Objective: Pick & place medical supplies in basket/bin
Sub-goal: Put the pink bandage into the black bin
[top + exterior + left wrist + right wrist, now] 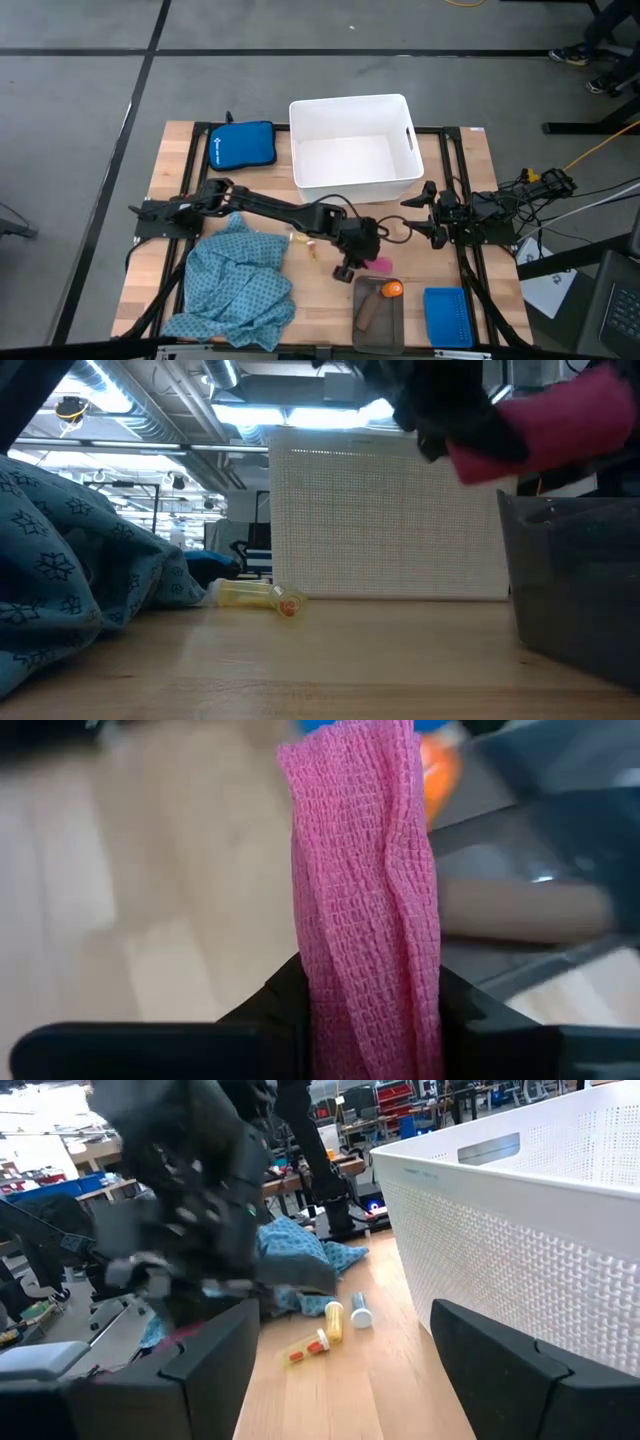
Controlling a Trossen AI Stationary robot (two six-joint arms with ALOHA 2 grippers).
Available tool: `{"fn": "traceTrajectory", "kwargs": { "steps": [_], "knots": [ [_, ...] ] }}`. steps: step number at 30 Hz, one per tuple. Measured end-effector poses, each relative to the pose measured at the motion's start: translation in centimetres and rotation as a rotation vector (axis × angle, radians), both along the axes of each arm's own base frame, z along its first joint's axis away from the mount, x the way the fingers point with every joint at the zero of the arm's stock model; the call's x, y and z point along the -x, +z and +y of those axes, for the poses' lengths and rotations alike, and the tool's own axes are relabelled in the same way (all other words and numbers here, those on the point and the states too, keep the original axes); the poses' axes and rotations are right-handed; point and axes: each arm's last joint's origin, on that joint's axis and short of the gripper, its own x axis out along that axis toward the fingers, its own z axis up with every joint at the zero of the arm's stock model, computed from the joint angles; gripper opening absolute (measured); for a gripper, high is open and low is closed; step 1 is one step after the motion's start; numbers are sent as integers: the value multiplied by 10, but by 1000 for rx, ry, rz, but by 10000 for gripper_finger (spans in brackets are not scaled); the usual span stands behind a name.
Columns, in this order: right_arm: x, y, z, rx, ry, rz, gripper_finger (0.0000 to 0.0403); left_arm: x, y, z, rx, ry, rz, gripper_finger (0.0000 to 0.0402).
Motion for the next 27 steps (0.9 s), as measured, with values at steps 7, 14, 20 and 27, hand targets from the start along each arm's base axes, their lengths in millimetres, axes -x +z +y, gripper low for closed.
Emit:
{"fn": "traceTrajectory", "kwargs": {
  "steps": [7,14,20,27],
  "knots": [
    [0,0,0,0,0,0,297,6,4,-17,-65,-293,-81,102],
    [0,0,0,1,-12,0,297,8,6,-34,-154,-428,-180,102],
    [0,0,-1,2,-24,0,297,8,8,-40,-220,-502,-252,102],
    [0,0,-1,2,-24,-1,297,3,11,-46,-268,-558,-387,102]
  ]
}}
